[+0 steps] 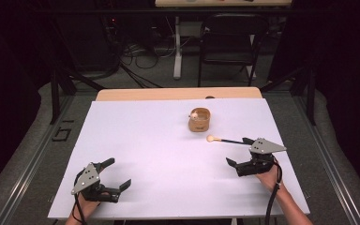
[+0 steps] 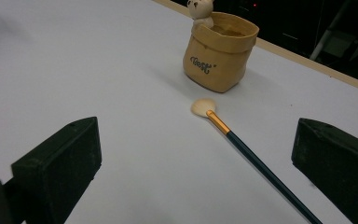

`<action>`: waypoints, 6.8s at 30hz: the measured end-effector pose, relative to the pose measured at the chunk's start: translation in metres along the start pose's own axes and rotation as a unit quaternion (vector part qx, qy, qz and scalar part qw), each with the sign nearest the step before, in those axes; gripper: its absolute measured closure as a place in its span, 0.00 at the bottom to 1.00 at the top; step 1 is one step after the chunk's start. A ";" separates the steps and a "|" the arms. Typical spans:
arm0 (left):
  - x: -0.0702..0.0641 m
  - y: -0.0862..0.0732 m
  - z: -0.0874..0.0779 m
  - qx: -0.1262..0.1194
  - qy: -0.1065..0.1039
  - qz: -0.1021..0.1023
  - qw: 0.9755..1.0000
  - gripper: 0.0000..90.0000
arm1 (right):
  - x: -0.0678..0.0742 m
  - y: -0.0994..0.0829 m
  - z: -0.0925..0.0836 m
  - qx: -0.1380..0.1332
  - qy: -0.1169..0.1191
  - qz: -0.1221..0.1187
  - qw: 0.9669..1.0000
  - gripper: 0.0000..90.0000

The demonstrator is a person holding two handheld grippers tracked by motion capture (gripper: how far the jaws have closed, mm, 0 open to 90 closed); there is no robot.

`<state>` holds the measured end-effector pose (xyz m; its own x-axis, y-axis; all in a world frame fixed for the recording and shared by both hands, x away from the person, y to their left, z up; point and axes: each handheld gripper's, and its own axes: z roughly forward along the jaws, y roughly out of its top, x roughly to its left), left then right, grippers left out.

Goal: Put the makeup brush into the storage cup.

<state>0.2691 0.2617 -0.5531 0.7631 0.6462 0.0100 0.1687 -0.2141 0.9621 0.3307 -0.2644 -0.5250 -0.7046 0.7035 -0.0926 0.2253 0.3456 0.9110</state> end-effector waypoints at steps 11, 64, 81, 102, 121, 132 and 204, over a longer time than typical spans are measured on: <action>0.000 0.000 0.000 0.000 -0.001 0.000 1.000 0.00 | -0.013 0.005 0.003 0.009 -0.002 0.005 1.000 0.01; 0.000 0.000 0.003 0.008 -0.008 0.006 1.000 0.00 | -0.069 0.045 0.034 0.172 0.065 -0.029 0.983 0.00; 0.000 0.000 0.003 0.009 -0.012 0.008 1.000 0.00 | -0.086 0.059 0.054 0.224 0.085 -0.060 0.969 0.00; -0.002 0.000 0.004 0.011 -0.009 0.007 1.000 0.00 | -0.086 0.067 0.083 0.299 0.098 -0.117 0.942 0.00; -0.002 0.001 0.004 0.013 -0.018 0.013 1.000 0.00 | -0.084 0.065 0.104 0.345 0.105 -0.145 0.921 0.06; -0.003 0.001 0.004 0.016 -0.016 0.014 1.000 0.00 | -0.079 0.063 0.112 0.350 0.114 -0.144 0.919 0.27; -0.003 0.000 0.005 0.020 -0.013 0.013 1.000 0.00 | -0.081 0.056 0.109 0.366 0.163 -0.117 0.909 0.92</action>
<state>0.2699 0.2561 -0.5541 0.7838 0.6204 0.0270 0.1727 -0.2596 0.9501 0.4741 -0.2341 -0.5100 -0.9261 0.3768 -0.0171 0.3461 0.8670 0.3585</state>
